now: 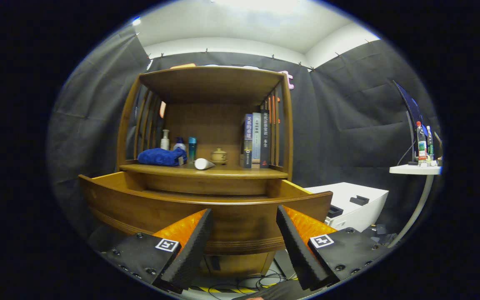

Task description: Pull open the drawer, take out the items inside it, and place them on the countertop above the cabinet.

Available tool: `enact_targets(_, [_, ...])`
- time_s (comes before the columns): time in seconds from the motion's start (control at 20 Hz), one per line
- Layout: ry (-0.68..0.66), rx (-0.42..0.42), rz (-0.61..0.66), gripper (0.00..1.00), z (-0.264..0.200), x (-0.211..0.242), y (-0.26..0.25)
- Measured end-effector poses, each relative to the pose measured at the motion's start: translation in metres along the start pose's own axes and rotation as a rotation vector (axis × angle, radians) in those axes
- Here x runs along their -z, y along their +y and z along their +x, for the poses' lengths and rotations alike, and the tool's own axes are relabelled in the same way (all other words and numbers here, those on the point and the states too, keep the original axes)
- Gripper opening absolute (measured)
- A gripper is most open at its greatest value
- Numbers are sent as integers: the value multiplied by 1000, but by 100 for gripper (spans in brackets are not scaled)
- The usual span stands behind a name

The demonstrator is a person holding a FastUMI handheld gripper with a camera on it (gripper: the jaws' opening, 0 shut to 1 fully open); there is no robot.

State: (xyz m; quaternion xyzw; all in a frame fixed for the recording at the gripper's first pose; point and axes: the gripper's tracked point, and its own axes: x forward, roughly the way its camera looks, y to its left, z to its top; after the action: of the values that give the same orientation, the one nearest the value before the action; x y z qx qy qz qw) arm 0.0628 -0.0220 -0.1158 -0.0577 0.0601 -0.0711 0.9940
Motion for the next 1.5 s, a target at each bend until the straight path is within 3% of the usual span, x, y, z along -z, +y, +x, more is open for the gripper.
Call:
enact_targets(0.2, [27, -93, 8, 98, 2, 10, 50])
enact_targets(0.45, [63, -137, -10, 98, 10, 24, 81])
enact_targets(0.7, [83, -105, 28, 98, 23, 29, 87])
enact_targets(0.85, [72, -103, -38, 98, 20, 28, 90])
enact_targets(1.05, [86, -118, -21, 98, 31, 28, 88])
enact_targets(1.5, [144, -120, -4, 98, 87, 25, 95])
